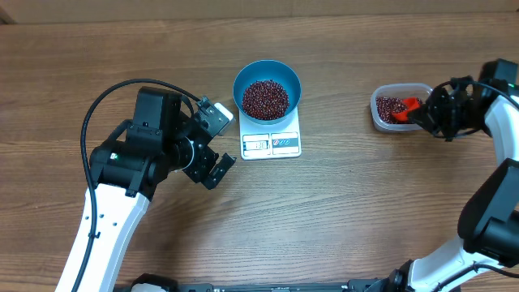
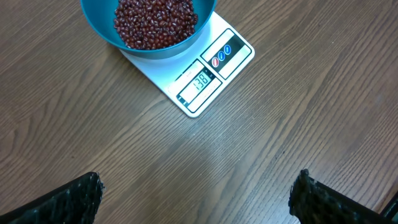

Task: Scoop item into bowl and weigh 150g on scale
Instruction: 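Lift the filled scoop and carry it left toward the blue bowl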

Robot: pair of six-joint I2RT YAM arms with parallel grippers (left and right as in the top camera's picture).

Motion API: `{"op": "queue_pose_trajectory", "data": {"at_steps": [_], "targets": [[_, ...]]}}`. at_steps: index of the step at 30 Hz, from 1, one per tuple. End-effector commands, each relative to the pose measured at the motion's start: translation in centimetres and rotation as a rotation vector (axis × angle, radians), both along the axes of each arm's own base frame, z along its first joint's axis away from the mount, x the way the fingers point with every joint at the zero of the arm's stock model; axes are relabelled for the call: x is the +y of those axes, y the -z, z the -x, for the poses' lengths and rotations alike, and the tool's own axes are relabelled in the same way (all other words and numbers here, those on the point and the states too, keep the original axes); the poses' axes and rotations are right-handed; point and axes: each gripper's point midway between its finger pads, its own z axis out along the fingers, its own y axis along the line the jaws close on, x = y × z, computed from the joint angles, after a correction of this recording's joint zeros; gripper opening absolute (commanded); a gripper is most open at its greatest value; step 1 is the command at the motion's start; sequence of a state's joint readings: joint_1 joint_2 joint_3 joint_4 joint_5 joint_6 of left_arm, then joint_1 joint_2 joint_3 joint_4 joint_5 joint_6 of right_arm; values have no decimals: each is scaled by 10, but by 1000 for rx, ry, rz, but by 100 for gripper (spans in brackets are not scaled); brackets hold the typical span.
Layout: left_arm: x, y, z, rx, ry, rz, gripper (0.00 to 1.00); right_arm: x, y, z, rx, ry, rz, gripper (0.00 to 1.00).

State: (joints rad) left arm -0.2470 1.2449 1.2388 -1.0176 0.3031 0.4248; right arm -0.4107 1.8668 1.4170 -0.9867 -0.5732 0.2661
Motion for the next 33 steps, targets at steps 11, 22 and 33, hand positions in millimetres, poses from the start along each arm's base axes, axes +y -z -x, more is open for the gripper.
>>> {"op": "queue_pose_trajectory", "data": {"at_steps": [11, 22, 33], "targets": [[-2, -8, -4, -21, 3, 6, 100, 1, -29, 6, -151, -73, -191, 4], [-2, -8, -4, -21, 3, 6, 100, 29, -70, 5, -321, -178, -322, 4], [-2, -8, -4, -21, 3, 6, 100, 96, -100, 4, -392, -351, -386, 4]]}}
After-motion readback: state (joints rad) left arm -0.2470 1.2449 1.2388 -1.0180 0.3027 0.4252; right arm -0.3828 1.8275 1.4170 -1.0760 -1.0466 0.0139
